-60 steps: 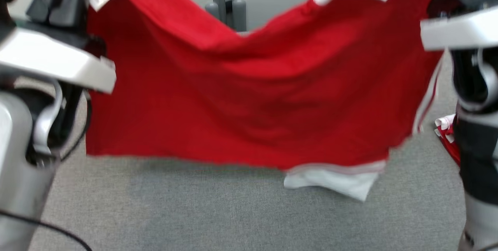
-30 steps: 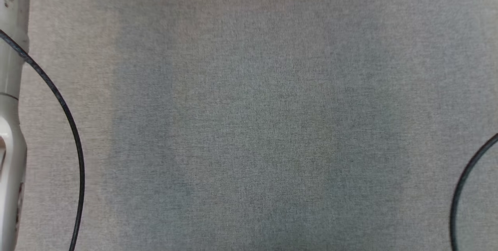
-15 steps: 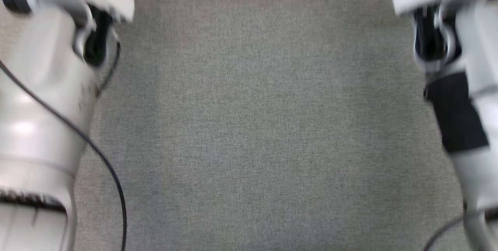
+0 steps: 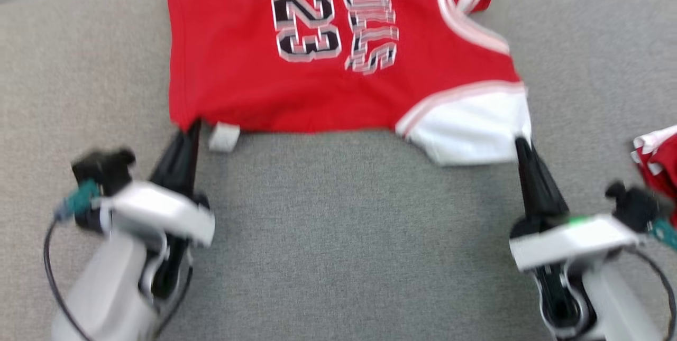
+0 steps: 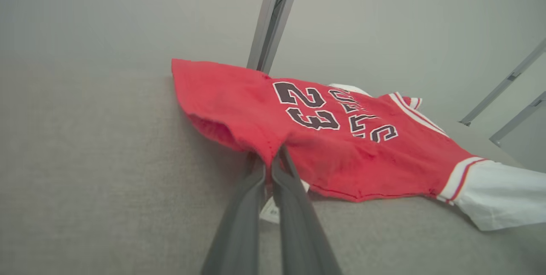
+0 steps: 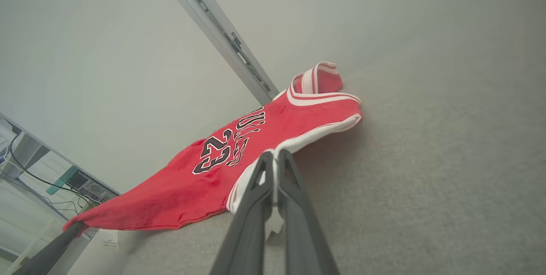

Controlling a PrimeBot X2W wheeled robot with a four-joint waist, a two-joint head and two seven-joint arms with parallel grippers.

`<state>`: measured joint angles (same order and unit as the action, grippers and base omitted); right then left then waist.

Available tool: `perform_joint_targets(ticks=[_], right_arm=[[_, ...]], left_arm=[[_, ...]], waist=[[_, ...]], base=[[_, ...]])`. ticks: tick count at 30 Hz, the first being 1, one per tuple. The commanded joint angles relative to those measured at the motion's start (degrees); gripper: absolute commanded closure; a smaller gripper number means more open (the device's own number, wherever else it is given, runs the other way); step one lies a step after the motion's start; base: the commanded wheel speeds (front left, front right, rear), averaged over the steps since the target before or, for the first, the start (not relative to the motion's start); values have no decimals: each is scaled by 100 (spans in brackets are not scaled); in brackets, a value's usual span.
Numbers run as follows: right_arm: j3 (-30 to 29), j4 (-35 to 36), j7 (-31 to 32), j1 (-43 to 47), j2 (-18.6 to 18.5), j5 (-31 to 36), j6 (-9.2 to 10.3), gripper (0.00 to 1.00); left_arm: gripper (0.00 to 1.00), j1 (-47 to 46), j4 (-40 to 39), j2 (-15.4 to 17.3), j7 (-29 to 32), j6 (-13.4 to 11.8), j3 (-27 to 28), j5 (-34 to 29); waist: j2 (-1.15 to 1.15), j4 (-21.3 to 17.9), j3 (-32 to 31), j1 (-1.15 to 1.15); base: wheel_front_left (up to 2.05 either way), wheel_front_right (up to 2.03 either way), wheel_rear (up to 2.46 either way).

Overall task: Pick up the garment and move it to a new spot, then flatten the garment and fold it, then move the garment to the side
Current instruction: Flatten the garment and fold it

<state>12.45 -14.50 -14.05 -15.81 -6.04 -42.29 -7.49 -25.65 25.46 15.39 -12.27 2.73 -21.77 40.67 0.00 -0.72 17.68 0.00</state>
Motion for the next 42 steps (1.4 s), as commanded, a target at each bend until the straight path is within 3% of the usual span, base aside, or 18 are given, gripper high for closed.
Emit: perform_joint_targets(ticks=[1, 10, 11, 18, 24, 31, 42], right_arm=[[-81, 138, 104, 239, -24, 63, 0, 100], [-734, 1637, 1218, 2059, 245, 516, 0, 100], [-734, 1637, 1218, 2059, 245, 516, 0, 100], [-1022, 2603, 1822, 3239, 304, 374, 1, 100], [-1074, 3039, 2077, 3863, 296, 311, 1, 100], [-1257, 3389, 2210, 4033, 300, 422, 1, 100], [-1365, 3177, 2235, 2694, 302, 1138, 0, 100]], left_arm=[[100, 267, -255, 110, 93, -131, 20, 38], [100, 2271, -2622, 911, 1306, -1100, 93, 257], [100, 2271, -2622, 911, 1306, -1100, 93, 257], [100, 3408, -3850, 1387, 1827, -1726, 303, 394], [100, 4012, -4389, 1632, 2105, -2062, 441, 503], [100, 4264, -4769, 1759, 2171, -2291, 632, 551], [100, 3384, -4623, 1622, 2276, -2025, 443, 526]], waist=[[0, -60, -233, 0], [0, -128, -567, 0], [0, -128, -567, 0], [0, -189, -621, 0], [0, -317, -704, 0], [0, -329, -710, 0], [0, -221, -745, 0]], base=[[0, 0, 0], [0, 0, 0], [0, 0, 0], [0, 0, 0], [0, 0, 0], [0, 0, 0], [0, 0, 0]])
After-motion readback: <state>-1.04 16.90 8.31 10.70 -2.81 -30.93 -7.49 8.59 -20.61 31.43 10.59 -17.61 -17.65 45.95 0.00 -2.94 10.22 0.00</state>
